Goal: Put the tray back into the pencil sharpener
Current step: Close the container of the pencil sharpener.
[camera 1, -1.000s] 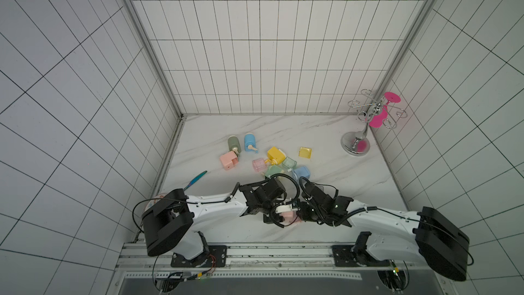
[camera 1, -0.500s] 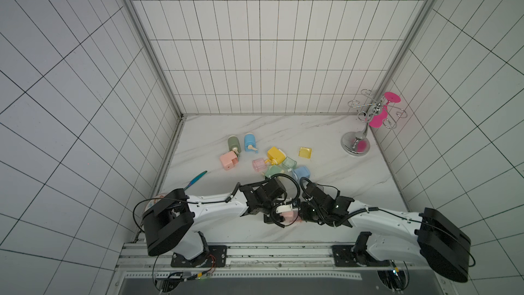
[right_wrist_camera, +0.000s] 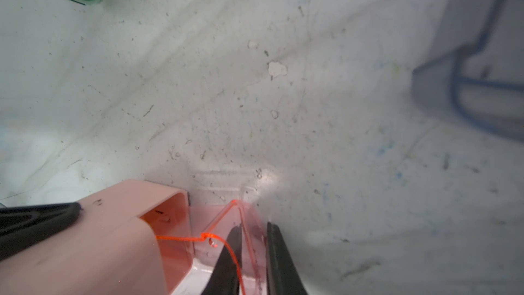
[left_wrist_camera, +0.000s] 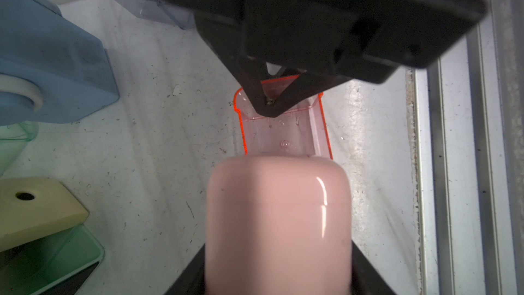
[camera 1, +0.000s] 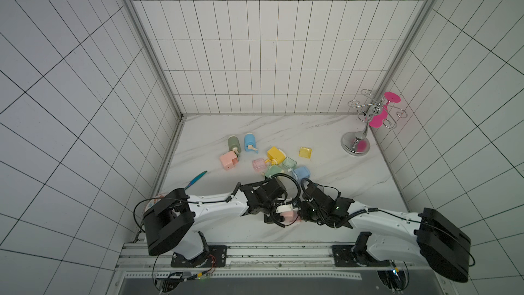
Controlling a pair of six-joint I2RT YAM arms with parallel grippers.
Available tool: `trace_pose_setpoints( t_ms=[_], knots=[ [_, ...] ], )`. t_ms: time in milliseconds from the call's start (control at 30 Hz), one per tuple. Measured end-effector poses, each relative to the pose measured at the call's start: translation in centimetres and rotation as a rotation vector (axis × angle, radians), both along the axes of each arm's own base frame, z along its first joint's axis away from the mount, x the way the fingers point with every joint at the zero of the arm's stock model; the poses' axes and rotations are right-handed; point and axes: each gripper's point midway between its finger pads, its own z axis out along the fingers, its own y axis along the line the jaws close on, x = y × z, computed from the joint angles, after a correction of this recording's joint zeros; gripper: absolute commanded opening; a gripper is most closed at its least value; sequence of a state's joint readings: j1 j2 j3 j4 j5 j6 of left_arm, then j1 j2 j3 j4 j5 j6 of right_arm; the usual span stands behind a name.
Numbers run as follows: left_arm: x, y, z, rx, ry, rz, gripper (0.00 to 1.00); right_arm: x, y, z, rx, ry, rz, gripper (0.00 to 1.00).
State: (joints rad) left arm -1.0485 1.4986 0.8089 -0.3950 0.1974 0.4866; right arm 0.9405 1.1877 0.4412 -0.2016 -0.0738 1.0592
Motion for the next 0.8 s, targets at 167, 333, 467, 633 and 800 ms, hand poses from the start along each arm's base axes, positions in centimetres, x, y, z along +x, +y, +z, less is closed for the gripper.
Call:
trace_pose_setpoints(
  t_ms=[167,333,467,633,800],
  knots=[
    [0.0,-0.1,0.0,-0.002,-0.003,-0.001,0.5,-0.3,0.3,0.4,0.021,0.008,-0.008,0.21],
    [0.0,-0.2,0.0,-0.003,-0.003,-0.001,0.49,-0.1,1.4,1.0,0.08,0.005,-0.001,0.29],
    [0.0,-0.2,0.0,-0.003,-0.002,0.001,0.48,-0.1,1.2,1.5,0.117,-0.018,-0.008,0.35],
    [0.1,-0.3,0.0,-0.004,-0.002,0.002,0.49,0.2,0.0,4.2,0.196,-0.088,-0.036,0.32],
    [0.1,-0.3,0.0,-0.004,0.0,0.005,0.48,0.3,-0.9,3.5,0.169,-0.08,-0.058,0.17]
  ],
)
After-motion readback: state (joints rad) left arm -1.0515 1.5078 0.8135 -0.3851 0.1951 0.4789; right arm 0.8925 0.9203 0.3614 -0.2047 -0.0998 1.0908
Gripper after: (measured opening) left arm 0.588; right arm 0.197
